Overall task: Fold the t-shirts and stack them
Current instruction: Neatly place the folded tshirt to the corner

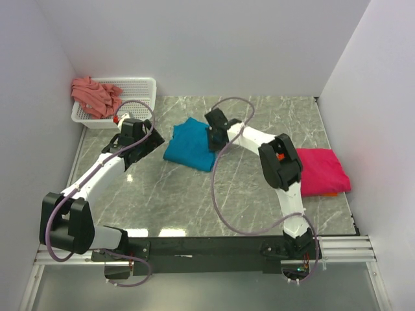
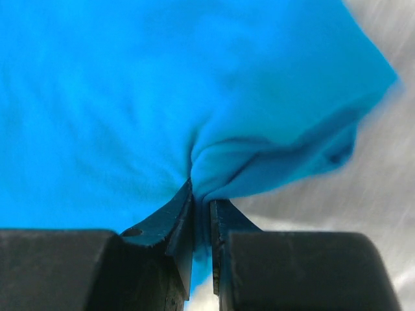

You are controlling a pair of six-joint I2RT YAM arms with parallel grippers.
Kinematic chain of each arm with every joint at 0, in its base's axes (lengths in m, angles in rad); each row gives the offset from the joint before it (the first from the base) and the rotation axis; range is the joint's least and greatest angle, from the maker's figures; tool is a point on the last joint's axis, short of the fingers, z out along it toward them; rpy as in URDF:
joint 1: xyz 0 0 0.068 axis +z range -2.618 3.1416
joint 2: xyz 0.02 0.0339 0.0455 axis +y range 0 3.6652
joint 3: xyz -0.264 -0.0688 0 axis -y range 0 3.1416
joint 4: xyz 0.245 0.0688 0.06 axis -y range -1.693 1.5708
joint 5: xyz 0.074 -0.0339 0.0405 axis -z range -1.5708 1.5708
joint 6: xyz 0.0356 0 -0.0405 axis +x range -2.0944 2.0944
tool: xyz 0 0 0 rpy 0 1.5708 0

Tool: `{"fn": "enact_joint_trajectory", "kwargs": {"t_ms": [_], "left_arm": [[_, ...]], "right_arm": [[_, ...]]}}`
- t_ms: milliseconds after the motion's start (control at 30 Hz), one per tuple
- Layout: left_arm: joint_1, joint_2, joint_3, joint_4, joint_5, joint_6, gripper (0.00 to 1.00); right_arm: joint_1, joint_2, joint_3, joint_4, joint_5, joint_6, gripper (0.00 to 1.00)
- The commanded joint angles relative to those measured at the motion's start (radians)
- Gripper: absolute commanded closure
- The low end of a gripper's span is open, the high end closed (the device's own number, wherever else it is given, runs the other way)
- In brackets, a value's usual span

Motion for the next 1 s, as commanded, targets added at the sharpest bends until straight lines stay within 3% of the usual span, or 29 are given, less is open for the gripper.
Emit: {"fn": "enact_joint_trajectory", "kwargs": {"t_ms": [0, 133, 300, 600, 833, 967], "left_arm": [[-0.003, -0.049, -0.011, 0.028, -0.013, -0.007, 0.01], [-0.003, -0.048, -0.017, 0.043, 0.021, -0.006, 0.01], [-0.003, -0.046, -0.027, 0.077, 0.081, -0.003, 0.01], [-0.005, -0.084, -0.032, 0.074, 0.055, 0.0, 0.01], [-0.003, -0.135, -0.041, 0.071, 0.013, 0.0, 0.01], [-0.005, -0.147, -0.043, 0.071, 0.0, 0.0, 0.01]], "right_arm": [[0.07, -0.164, -0.245, -0.092, 0.001, -0.038, 1.0], [0.093, -0.461, -0.615, -0.095, 0.021, 0.008, 1.0], [0.087, -0.669, -0.773, -0.285, 0.223, 0.058, 1.0], [-0.052, -0.723, -0.629, -0.554, 0.672, 0.113, 1.0], [-0.091, -0.732, -0.509, -0.655, 0.866, 0.071, 1.0], [-0.112, -0.752, -0.477, -0.69, 0.894, 0.031, 1.0]]}}
